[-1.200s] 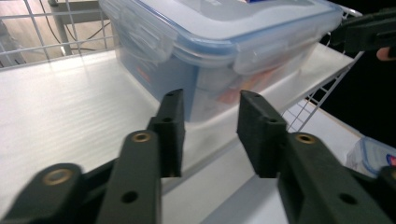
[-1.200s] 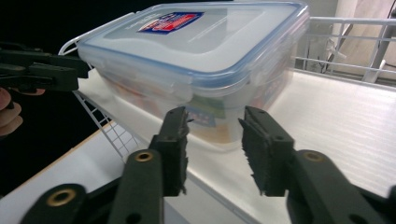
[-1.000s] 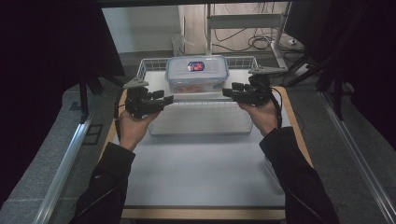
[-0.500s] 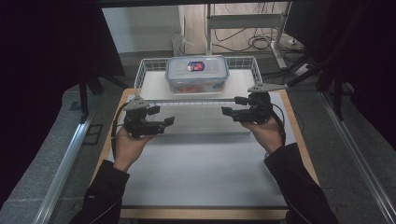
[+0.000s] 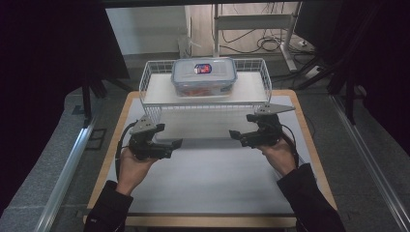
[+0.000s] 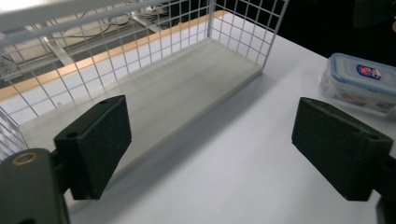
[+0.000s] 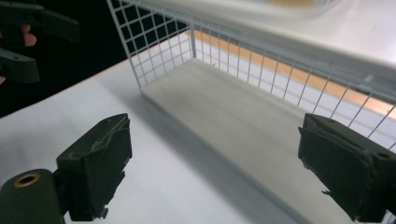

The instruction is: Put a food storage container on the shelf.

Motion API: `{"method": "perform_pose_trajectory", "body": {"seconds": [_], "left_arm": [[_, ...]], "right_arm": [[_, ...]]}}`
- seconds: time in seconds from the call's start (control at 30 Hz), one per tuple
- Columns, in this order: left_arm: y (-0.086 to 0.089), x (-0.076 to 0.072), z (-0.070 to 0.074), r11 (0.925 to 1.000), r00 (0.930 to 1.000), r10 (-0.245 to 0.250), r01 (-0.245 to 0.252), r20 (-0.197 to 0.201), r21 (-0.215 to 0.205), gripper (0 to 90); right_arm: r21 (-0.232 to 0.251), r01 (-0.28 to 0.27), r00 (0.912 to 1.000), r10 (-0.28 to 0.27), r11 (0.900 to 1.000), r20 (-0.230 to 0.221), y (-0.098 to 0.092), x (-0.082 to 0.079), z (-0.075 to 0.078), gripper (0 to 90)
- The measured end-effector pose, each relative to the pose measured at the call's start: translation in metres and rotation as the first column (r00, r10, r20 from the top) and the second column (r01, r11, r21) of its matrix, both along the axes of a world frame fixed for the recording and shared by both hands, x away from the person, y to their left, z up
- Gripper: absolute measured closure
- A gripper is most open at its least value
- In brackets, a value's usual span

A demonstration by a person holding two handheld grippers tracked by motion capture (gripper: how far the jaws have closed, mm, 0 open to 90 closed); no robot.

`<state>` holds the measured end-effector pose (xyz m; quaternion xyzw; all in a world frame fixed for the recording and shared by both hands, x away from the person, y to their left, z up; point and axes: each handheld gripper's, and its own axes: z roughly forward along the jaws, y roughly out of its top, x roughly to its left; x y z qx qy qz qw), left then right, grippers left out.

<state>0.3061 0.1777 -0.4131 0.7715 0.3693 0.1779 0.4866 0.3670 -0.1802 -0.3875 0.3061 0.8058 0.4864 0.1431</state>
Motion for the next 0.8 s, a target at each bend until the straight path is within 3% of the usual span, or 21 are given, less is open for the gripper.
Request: {"method": "perform_pose_trajectory", "body": {"seconds": [0.17,0.43,0.5,0.67,0.8], "left_arm": [[-0.005,-0.009,-0.009,0.9998,0.9998,-0.02,0.02,-0.007,-0.001,9.1],[-0.005,-0.027,-0.027,0.9986,0.9998,-0.021,0.021,0.001,0.049,6.1],[-0.004,-0.032,-0.03,0.9989,0.9998,-0.02,0.02,0.004,0.043,5.8],[-0.002,-0.042,-0.043,0.998,0.9999,-0.014,0.014,0.004,0.061,3.3],[-0.003,-0.05,-0.053,0.9972,0.9999,-0.012,0.012,0.006,0.074,1.9]], "right_arm": [[0.001,0.001,0.9999,-0.001,1.0,-0.012,-0.006,-0.01,-0.009,6.9],[0.004,0.003,0.9997,-0.003,1.0,-0.025,-0.018,-0.027,-0.022,2.9],[0.007,0.008,0.9997,-0.008,1.0,-0.023,-0.021,-0.031,-0.025,2.5],[-0.025,0.013,0.9999,-0.013,1.0,-0.011,-0.026,-0.045,-0.04,0.5],[-0.027,0.004,0.9994,-0.005,1.0,-0.034,-0.031,-0.055,-0.052,0.2]]}}
